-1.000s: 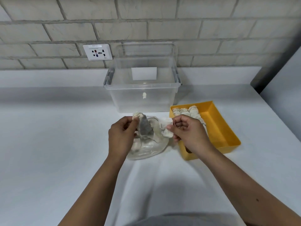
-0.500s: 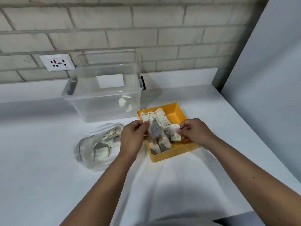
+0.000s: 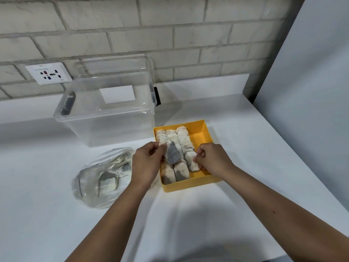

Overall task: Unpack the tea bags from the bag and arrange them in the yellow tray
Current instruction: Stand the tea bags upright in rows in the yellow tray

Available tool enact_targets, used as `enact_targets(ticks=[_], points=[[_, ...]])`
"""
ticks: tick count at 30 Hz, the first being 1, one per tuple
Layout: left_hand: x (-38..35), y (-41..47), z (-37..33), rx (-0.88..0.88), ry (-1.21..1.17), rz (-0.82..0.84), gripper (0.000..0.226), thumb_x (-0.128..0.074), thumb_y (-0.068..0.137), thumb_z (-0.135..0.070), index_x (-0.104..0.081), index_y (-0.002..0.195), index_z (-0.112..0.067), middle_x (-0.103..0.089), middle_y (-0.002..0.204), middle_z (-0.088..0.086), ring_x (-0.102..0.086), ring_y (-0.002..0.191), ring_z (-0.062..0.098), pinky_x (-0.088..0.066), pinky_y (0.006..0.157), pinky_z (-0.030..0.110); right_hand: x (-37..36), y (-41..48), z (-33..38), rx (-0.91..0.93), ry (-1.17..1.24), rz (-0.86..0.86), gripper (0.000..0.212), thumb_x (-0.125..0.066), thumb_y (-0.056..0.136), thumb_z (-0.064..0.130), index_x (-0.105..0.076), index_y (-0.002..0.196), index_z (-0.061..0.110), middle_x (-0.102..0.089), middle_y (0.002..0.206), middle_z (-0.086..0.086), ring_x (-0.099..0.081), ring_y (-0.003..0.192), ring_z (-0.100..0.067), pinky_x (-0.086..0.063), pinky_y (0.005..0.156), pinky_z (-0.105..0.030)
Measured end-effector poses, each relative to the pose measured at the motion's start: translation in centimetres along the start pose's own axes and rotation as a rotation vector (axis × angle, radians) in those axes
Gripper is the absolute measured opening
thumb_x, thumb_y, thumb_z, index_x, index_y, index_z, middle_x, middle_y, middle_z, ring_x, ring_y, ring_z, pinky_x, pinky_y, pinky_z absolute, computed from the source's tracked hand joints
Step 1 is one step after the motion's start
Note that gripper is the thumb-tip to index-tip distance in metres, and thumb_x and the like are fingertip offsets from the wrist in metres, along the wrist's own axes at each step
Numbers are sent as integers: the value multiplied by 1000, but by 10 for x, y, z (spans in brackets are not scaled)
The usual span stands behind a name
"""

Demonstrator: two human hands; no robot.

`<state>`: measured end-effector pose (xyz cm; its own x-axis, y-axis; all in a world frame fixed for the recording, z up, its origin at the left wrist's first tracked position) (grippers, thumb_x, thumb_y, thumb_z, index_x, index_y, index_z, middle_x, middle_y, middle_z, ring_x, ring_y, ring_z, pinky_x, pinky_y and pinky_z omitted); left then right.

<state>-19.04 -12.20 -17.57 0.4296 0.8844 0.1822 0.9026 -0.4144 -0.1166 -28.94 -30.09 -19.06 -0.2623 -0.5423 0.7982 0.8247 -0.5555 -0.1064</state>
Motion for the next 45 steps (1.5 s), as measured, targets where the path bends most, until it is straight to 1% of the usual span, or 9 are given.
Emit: enact_targets(ticks=[6, 11, 15, 19, 22, 29, 37, 40, 45], points=[[1, 4, 3, 7, 10, 5, 27, -65, 77, -45, -74, 79, -19, -75, 81, 11, -70, 87, 40, -57, 84, 58, -9, 0, 6, -23, -56, -8, 15, -69, 86, 29, -65, 89, 15, -70, 83, -4, -66, 83, -24, -54, 79, -37], [2, 6, 3, 1, 24, 51, 18, -70, 89, -33, -75, 80, -17, -75, 84, 14, -69, 85, 40, -55, 87, 58, 2, -8, 16, 27, -112, -94, 30, -67, 88, 33, -59, 113, 20, -66, 103, 3, -62, 95, -18, -52, 80, -33], [5, 8, -1, 16, 30, 115, 19, -72, 90, -30, -75, 81, -13, -75, 83, 16, -65, 72, 22, -56, 88, 54, 16, -20, 36, 141, 142, -204, 19, -68, 87, 37, -66, 102, 25, -63, 85, 14, -56, 70, -2, -49, 70, -25], [2, 5, -9, 48, -60, 172, 23, -71, 91, -23, -71, 91, 0, -73, 81, 22, -69, 73, 25, -63, 76, 46, 12, -22, 50, 103, 300, -124, 23, -76, 78, 43, -69, 90, 25, -65, 76, 13, -59, 70, 3, -47, 64, -12], [-1, 1, -12, 98, -123, 196, 24, -69, 92, -22, -69, 95, 2, -74, 80, 18, -73, 72, 25, -62, 61, 31, 5, -22, 48, 75, 389, -122, 21, -79, 77, 36, -69, 85, 19, -68, 75, 9, -65, 64, -3, -55, 65, -21], [1, -4, -12, 221, -283, 213, 15, -65, 95, -23, -73, 97, -11, -78, 88, 14, -76, 71, 23, -63, 66, 30, 5, -18, 40, -16, 602, -116, 13, -73, 84, 21, -71, 89, 9, -71, 73, 0, -66, 52, -14, -59, 66, -34], [-4, -5, -16, 232, -288, 215, 10, -67, 93, -17, -72, 95, -9, -77, 85, 13, -75, 67, 20, -63, 67, 31, 4, -19, 37, 0, 641, -113, 9, -70, 87, 20, -71, 95, 15, -71, 80, -3, -68, 56, -16, -59, 62, -28], [-5, -4, -16, 229, -274, 206, 9, -68, 93, -16, -72, 95, -9, -76, 86, 14, -73, 67, 21, -63, 65, 31, 4, -21, 36, 93, 625, -160, 24, -72, 86, 21, -66, 108, 27, -69, 82, -1, -67, 63, -16, -58, 64, -28], [-5, -6, -17, 214, -266, 213, 8, -68, 93, -18, -72, 92, -11, -76, 86, 14, -71, 70, 22, -63, 65, 30, 6, -23, 38, 183, 538, -176, 23, -73, 84, 26, -70, 105, 33, -64, 83, 11, -60, 64, -2, -59, 69, -32]])
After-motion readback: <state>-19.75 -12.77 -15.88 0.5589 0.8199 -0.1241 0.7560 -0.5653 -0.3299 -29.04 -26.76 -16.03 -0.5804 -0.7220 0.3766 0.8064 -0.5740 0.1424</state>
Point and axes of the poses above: each hand's wrist, its own y-axis towards the middle knuckle, its own x-axis out of the back of the hand, z = x × y, the point moved 1 cm from there along y, towards the middle knuckle
